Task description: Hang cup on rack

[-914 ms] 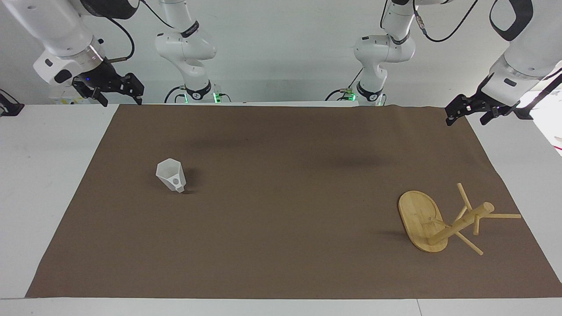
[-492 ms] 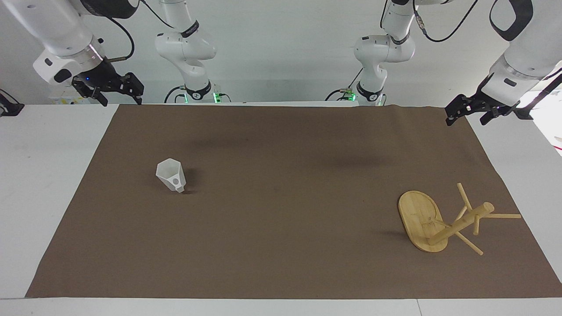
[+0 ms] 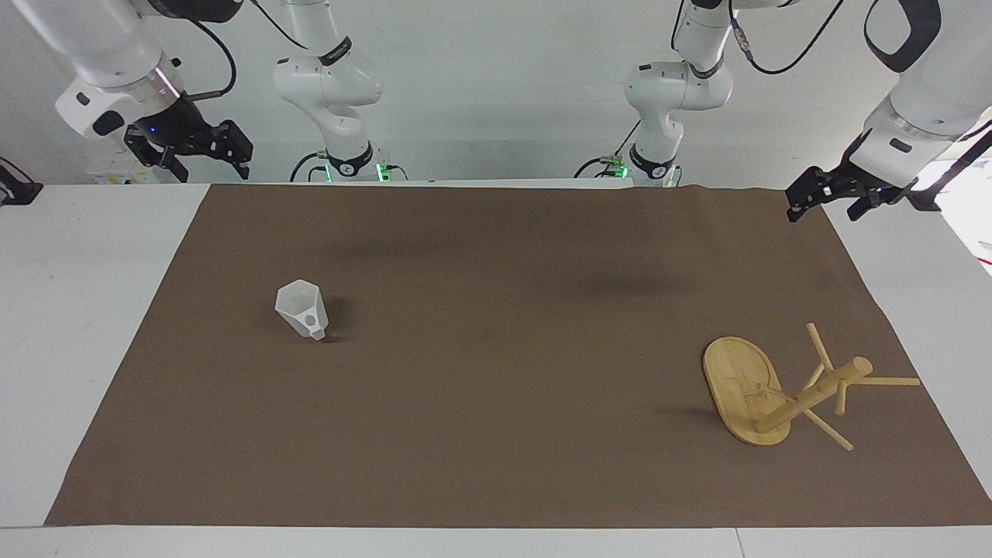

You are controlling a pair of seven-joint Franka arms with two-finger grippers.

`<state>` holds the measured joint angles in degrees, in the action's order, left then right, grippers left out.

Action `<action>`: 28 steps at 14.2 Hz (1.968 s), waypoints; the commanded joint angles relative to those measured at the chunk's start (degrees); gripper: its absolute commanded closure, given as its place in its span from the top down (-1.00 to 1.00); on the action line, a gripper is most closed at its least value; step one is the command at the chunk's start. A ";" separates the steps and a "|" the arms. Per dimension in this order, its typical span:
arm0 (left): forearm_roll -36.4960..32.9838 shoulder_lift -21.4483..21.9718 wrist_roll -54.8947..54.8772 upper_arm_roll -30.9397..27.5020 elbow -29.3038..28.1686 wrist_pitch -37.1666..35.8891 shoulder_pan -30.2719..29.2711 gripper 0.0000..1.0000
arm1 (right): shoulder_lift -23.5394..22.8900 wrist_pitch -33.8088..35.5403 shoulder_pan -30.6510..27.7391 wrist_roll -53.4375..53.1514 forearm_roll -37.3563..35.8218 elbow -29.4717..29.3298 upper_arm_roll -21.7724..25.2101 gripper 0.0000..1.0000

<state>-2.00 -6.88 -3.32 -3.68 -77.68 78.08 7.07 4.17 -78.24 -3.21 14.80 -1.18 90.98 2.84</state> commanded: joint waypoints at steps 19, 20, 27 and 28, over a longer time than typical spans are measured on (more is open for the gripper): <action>-0.98 1.52 0.07 0.17 -1.86 -0.03 -0.13 1.00 | -37.28 -1.67 -25.35 117.98 54.78 4.99 0.24 0.99; -0.98 1.52 0.07 0.17 -1.86 -0.03 -0.13 1.00 | -39.22 0.18 -25.35 121.23 56.53 5.08 0.24 0.99; -0.98 1.52 0.07 0.17 -1.86 -0.03 -0.13 1.00 | -40.73 0.81 -24.74 133.20 56.55 8.85 0.32 0.99; -0.98 1.52 0.07 0.17 -1.86 -0.03 -0.13 1.00 | -40.55 0.20 -24.65 134.34 56.55 9.82 0.24 0.99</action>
<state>-2.00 -6.88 -3.32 -3.68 -77.68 78.07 7.07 -37.17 -77.56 -27.78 146.15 55.14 98.34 3.35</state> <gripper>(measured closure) 0.000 0.000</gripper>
